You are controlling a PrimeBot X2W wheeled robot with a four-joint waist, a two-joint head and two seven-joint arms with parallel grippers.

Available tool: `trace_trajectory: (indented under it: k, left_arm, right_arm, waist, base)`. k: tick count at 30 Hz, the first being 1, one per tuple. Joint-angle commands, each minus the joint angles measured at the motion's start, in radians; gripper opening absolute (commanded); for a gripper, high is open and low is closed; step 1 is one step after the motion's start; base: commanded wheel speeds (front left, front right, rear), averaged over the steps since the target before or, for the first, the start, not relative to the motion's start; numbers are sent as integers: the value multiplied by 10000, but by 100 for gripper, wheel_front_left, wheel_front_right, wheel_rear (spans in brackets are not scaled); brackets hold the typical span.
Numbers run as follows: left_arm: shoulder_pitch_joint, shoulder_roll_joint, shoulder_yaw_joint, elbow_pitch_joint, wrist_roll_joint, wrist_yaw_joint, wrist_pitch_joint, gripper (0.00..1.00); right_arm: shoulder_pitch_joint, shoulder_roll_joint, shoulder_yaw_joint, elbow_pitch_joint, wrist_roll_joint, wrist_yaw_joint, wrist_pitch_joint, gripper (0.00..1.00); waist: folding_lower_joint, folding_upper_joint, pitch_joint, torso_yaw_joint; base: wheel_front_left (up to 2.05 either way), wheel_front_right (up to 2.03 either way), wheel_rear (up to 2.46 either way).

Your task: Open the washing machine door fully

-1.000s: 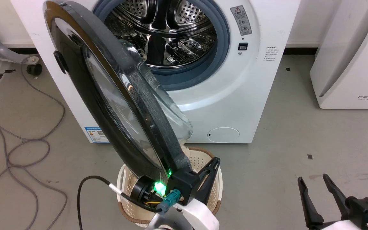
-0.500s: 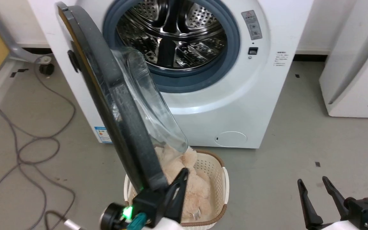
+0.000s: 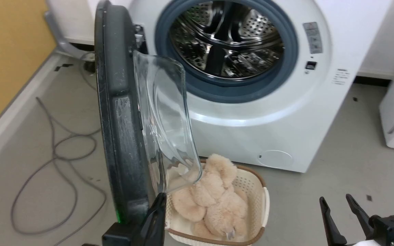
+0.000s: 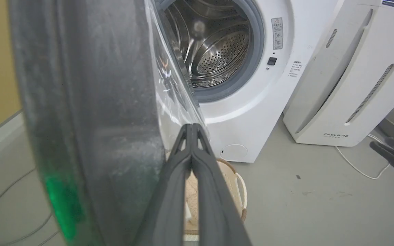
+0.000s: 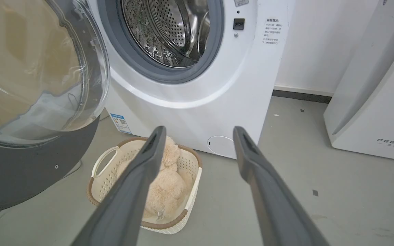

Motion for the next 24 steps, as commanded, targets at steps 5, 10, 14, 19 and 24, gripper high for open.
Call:
trace_trajectory:
  k: [5, 10, 14, 19, 24]
  left_arm:
    - [473, 221, 476, 18, -76, 336, -100, 0]
    - [643, 326, 1122, 350, -365, 557, -410, 0]
    - [592, 504, 1784, 845, -692, 593, -775, 0]
    - [369, 769, 2705, 1560, -1151, 603, -1200, 0]
    - [-67, 1139, 3761, 2512, -1655, 543, -1713, 0]
  right_arm:
    - [154, 34, -43, -53, 97, 6, 43, 100]
    - [119, 34, -31, -62, 123, 6, 49, 100]
    - [101, 34, -6, -58, 144, 6, 62, 100]
    - [86, 34, 26, -39, 157, 6, 87, 100]
    - [112, 34, -12, -9, 195, 6, 95, 100]
  waist:
    - [1, 0, -84, 611]
    - [1, 0, -118, 889]
    - [1, 0, -121, 960]
    - [1, 0, -102, 887]
    - [1, 0, -70, 797]
  base:
    - [0, 0, 0]
    - [0, 0, 0]
    - [0, 0, 0]
    - [0, 0, 0]
    - [0, 0, 0]
